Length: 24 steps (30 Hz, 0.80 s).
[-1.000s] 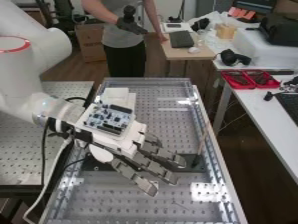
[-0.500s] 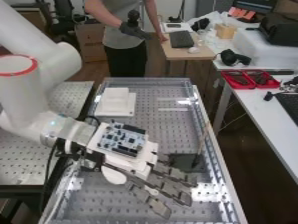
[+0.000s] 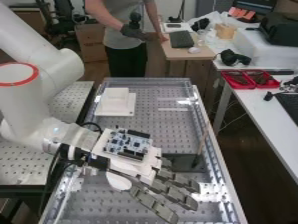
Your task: Grab the paper clip and place it in the clear container
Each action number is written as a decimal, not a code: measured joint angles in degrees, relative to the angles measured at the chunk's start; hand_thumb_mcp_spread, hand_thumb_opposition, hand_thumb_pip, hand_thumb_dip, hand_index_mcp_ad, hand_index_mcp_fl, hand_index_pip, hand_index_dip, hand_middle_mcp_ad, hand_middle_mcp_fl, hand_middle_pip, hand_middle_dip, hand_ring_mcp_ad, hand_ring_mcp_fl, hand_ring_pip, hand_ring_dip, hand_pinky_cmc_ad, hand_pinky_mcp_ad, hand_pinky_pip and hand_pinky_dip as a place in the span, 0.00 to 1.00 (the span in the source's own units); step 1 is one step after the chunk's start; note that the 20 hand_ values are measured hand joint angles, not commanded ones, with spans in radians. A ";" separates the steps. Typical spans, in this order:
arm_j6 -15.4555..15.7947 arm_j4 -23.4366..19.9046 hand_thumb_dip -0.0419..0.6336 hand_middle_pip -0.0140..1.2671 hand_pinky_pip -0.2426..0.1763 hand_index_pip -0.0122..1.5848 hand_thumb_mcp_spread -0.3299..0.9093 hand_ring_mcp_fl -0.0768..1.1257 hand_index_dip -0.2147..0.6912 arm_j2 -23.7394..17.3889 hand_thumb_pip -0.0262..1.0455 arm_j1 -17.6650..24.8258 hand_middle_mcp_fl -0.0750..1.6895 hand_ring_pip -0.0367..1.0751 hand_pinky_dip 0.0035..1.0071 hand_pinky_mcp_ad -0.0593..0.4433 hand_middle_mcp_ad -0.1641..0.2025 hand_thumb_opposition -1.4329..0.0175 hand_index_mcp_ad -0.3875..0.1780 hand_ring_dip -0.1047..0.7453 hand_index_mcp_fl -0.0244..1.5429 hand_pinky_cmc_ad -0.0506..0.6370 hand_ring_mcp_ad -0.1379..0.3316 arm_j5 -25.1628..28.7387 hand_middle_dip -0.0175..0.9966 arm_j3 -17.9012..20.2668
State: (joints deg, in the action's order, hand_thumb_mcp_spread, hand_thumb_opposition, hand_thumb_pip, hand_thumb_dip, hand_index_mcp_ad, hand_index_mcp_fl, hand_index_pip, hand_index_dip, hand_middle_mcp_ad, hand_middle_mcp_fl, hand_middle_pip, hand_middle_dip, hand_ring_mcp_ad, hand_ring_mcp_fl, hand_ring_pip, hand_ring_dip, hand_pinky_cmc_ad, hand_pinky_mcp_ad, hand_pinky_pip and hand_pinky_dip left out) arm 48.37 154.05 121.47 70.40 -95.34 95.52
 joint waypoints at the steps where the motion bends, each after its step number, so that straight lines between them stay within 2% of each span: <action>1: 0.44 0.09 0.40 0.11 0.40 0.85 0.54 0.06 0.21 0.22 0.67 -0.05 0.07 0.11 0.28 0.61 0.46 0.43 0.39 0.23 0.22 0.50 0.56 -0.38 0.16 -0.25; 13: 5.97 1.41 0.40 0.11 0.40 0.86 0.55 0.06 0.21 1.75 0.67 -0.79 0.08 0.11 0.28 0.61 0.45 0.44 0.36 0.23 0.22 0.50 0.56 -4.38 0.16 -1.71; 24: 8.30 0.48 0.40 0.11 0.40 0.88 0.55 0.06 0.20 2.12 0.67 -1.43 0.08 0.11 0.28 0.61 0.45 0.43 0.36 0.23 0.24 0.50 0.55 -6.31 0.17 -1.78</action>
State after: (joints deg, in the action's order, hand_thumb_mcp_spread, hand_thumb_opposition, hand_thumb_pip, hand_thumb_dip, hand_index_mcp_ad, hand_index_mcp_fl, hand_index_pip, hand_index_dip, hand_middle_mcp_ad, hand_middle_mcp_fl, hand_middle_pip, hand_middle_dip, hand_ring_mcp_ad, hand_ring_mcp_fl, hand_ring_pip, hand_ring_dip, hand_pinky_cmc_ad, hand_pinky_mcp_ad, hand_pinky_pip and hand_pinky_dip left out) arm 56.67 154.52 123.59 68.97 -101.65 93.74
